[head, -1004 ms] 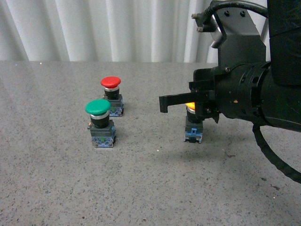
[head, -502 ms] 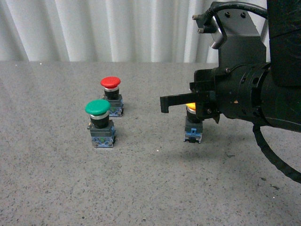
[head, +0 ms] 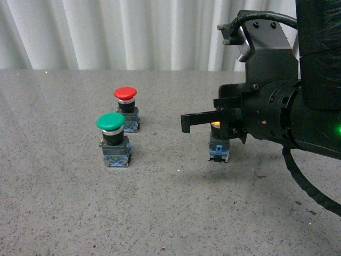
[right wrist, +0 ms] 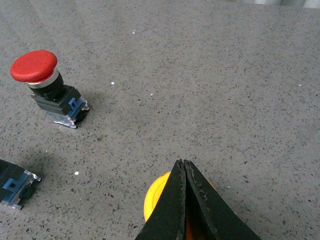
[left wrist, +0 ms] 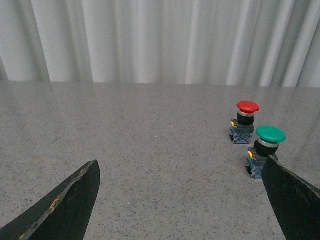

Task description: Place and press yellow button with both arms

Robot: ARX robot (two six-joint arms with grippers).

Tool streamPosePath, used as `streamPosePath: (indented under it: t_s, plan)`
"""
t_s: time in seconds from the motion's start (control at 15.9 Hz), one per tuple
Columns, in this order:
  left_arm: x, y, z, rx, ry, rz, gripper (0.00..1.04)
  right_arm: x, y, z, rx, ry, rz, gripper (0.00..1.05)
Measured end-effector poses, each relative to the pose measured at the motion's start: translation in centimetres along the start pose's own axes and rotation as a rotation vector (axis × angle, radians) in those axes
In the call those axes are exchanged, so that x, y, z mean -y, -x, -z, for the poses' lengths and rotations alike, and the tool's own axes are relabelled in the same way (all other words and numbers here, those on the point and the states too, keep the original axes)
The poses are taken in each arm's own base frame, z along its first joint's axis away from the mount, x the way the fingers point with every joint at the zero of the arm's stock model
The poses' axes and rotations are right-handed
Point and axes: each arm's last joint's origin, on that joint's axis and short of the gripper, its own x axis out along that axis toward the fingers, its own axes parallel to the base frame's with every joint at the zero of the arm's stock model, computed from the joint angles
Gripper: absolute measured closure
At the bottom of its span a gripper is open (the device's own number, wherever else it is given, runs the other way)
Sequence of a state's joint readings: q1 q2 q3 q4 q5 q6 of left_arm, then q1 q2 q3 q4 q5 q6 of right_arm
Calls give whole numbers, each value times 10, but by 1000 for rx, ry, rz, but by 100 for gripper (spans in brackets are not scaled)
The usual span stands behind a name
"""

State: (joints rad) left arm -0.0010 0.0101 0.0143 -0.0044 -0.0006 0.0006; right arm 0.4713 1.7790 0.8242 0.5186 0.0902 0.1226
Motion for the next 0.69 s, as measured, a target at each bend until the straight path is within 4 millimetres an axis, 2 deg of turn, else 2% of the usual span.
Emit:
streamPosePath:
  t_s: [0.5,0.63,0.69]
  plan:
    - [0,0,0,0,0,0,7,1,8,-9,50,-26,14,103]
    - [0,0,0,0,0,0,7,0,13,-17,105,-46,6,103]
    - [0,0,0,0,0,0,7,0,21,-30,192,-70,-8,103]
